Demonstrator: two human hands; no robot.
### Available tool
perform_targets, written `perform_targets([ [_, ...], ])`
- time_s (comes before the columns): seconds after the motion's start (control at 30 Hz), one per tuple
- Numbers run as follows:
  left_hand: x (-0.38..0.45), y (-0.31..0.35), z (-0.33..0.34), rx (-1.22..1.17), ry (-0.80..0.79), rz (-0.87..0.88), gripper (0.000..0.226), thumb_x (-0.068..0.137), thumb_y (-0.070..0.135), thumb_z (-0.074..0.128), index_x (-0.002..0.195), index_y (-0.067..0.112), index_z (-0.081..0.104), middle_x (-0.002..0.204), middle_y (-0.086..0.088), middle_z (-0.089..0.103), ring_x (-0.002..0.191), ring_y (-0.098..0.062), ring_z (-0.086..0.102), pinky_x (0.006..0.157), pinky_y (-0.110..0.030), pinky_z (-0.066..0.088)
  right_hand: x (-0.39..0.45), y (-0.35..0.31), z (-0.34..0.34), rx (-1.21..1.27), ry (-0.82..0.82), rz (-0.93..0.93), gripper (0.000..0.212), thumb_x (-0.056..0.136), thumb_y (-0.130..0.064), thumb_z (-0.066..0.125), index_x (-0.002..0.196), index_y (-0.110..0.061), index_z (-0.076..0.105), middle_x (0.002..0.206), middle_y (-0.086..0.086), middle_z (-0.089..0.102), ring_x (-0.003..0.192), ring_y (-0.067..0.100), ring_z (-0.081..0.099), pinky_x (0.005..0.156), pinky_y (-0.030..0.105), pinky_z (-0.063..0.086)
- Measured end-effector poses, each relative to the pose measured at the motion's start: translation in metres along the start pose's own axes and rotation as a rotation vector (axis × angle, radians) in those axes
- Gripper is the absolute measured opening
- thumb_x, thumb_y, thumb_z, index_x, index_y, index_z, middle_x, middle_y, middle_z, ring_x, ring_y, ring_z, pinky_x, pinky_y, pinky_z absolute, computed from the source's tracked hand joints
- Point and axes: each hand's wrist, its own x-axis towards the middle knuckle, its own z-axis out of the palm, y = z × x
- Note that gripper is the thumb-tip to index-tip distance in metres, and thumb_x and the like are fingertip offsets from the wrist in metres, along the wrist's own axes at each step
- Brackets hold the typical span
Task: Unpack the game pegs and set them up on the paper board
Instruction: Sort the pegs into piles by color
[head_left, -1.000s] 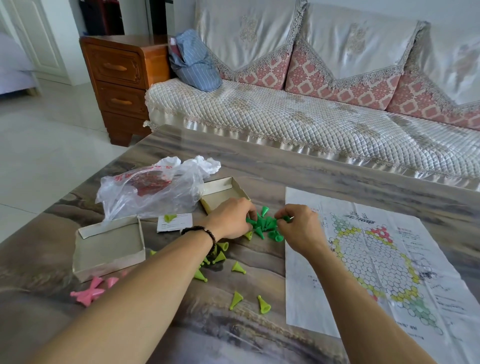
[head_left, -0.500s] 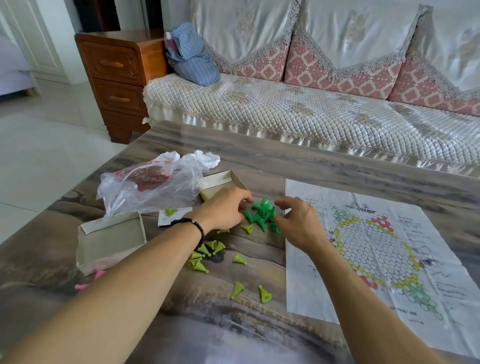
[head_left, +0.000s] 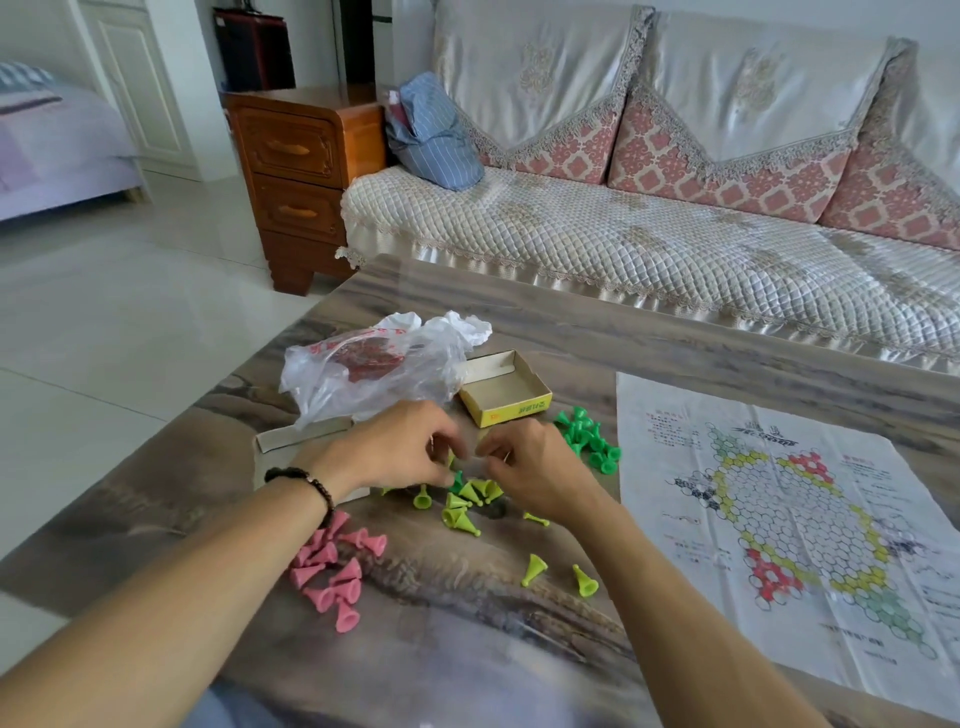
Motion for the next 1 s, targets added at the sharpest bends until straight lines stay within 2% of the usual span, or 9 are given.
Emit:
perform_targets([
  [0.17, 0.003, 0.001, 0.010, 0.025, -0.014, 0.022, 0.013, 0.081, 0.019, 0.075, 0.094, 0.022, 0.077, 0.083, 0.011, 0.067, 0.083, -0.009, 0.063, 0.074, -0.026, 0.050, -0.001, 0.000, 0.007, -0.044, 0.015, 0.044, 0.028, 0.082, -0.012, 0.052, 0.099, -0.016, 0.073, 0.100, 0.004, 0.074, 0.095, 0.025, 0.066, 0.080, 0.034, 0.052],
  [0.33, 0.003, -0.001, 0.014, 0.094, -0.004, 0.056, 0.016, 0.084, 0.014, 0.068, 0.094, 0.021, 0.078, 0.094, 0.008, 0.074, 0.087, -0.007, 0.066, 0.082, -0.028, 0.053, -0.012, 0.013, 0.000, -0.028, 0.112, 0.102, 0.024, 0.083, -0.013, 0.053, 0.095, -0.014, 0.074, 0.092, 0.003, 0.074, 0.087, 0.022, 0.068, 0.077, 0.035, 0.054],
  [0.47, 0.007, 0.005, 0.008, 0.011, 0.169, 0.056, 0.016, 0.087, 0.011, 0.065, 0.096, 0.016, 0.078, 0.094, 0.006, 0.075, 0.078, -0.001, 0.061, 0.071, -0.008, 0.041, -0.025, 0.026, -0.010, -0.011, 0.170, 0.179, 0.021, 0.083, -0.014, 0.055, 0.092, -0.014, 0.074, 0.085, 0.002, 0.074, 0.079, 0.020, 0.067, 0.072, 0.033, 0.053],
  [0.5, 0.012, 0.009, 0.006, -0.030, 0.223, 0.055, 0.015, 0.088, 0.012, 0.066, 0.096, 0.016, 0.078, 0.094, 0.005, 0.075, 0.079, -0.002, 0.062, 0.072, -0.008, 0.042, -0.029, 0.030, -0.013, -0.013, 0.179, 0.207, 0.019, 0.083, -0.014, 0.056, 0.091, -0.015, 0.074, 0.084, 0.002, 0.074, 0.079, 0.022, 0.067, 0.072, 0.033, 0.053],
  [0.57, 0.026, 0.019, 0.007, -0.106, 0.295, 0.061, 0.015, 0.087, 0.013, 0.067, 0.095, 0.017, 0.078, 0.092, 0.003, 0.075, 0.080, -0.006, 0.065, 0.075, -0.019, 0.052, -0.036, 0.041, -0.019, -0.024, 0.183, 0.259, 0.017, 0.081, -0.015, 0.058, 0.088, -0.016, 0.074, 0.082, 0.003, 0.074, 0.080, 0.024, 0.067, 0.072, 0.035, 0.053],
  [0.63, 0.043, 0.034, 0.014, -0.127, 0.301, 0.072, 0.014, 0.087, 0.013, 0.067, 0.094, 0.017, 0.078, 0.092, 0.001, 0.075, 0.081, -0.009, 0.066, 0.078, -0.027, 0.054, -0.044, 0.051, -0.024, -0.044, 0.154, 0.294, 0.017, 0.080, -0.014, 0.058, 0.087, -0.016, 0.074, 0.082, 0.002, 0.073, 0.080, 0.022, 0.066, 0.072, 0.031, 0.052],
  [0.8, 0.080, 0.059, 0.044, -0.094, 0.236, 0.097, 0.015, 0.087, 0.013, 0.066, 0.095, 0.016, 0.078, 0.098, 0.002, 0.074, 0.091, -0.014, 0.066, 0.081, -0.022, 0.048, -0.054, 0.063, -0.026, 0.023, 0.076, 0.309, 0.015, 0.079, -0.014, 0.062, 0.089, -0.017, 0.072, 0.078, -0.006, 0.066, 0.076, 0.010, 0.061, 0.059, 0.008, 0.040],
  [0.9, 0.088, 0.062, 0.052, -0.075, 0.232, 0.081, 0.015, 0.087, 0.014, 0.066, 0.096, 0.017, 0.077, 0.099, 0.001, 0.074, 0.092, -0.014, 0.066, 0.080, -0.019, 0.045, -0.051, 0.068, -0.025, 0.041, 0.067, 0.311, 0.016, 0.079, -0.017, 0.064, 0.093, -0.017, 0.072, 0.082, -0.005, 0.066, 0.079, 0.010, 0.060, 0.063, 0.011, 0.042],
  [1.0, 0.091, 0.061, 0.051, -0.068, 0.249, 0.071, 0.015, 0.087, 0.014, 0.067, 0.098, 0.016, 0.077, 0.100, 0.000, 0.074, 0.092, -0.015, 0.066, 0.083, -0.023, 0.049, -0.050, 0.071, -0.024, 0.047, 0.084, 0.304, 0.013, 0.079, -0.018, 0.065, 0.091, -0.018, 0.071, 0.079, -0.007, 0.062, 0.074, 0.008, 0.056, 0.055, 0.005, 0.036],
])
